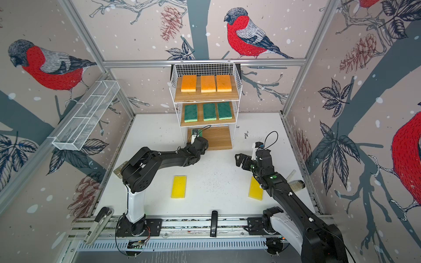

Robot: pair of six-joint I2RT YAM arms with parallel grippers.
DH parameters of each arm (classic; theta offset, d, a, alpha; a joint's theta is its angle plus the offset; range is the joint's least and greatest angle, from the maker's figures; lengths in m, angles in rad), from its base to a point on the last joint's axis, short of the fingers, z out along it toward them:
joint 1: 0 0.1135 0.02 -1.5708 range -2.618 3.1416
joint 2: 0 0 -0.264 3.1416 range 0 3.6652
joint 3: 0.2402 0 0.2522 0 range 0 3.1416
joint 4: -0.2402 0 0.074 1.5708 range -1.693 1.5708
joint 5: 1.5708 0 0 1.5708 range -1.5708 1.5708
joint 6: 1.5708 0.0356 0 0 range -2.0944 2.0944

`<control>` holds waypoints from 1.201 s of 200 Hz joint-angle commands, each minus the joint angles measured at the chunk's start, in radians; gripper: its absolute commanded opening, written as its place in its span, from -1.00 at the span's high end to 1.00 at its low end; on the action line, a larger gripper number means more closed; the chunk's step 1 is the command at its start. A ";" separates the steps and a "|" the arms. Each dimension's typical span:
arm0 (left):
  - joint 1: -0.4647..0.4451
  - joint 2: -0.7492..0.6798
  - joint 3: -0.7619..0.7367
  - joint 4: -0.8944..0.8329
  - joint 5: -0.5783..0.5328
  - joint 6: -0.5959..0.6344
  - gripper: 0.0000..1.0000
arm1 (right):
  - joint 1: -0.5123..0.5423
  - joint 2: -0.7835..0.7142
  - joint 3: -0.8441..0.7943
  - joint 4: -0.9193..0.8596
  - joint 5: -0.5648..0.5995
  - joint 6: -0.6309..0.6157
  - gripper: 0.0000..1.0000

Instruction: Place and organize the cleaning sponges onto the shelf

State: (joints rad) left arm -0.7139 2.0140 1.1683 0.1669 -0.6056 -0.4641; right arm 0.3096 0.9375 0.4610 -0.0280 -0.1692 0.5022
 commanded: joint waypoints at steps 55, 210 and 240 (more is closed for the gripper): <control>0.026 0.034 0.020 -0.005 -0.016 -0.006 -0.30 | 0.002 0.030 0.024 0.034 -0.012 -0.002 -0.99; 0.043 0.083 0.061 -0.053 -0.012 -0.018 -0.40 | 0.018 0.081 0.030 0.057 -0.015 0.004 -0.99; 0.043 0.075 0.065 -0.066 -0.016 -0.027 -0.46 | 0.020 0.079 0.029 0.057 -0.015 0.005 -0.99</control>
State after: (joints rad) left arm -0.6743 2.0945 1.2259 0.1513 -0.6090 -0.4770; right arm 0.3264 1.0164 0.4843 -0.0021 -0.1825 0.5026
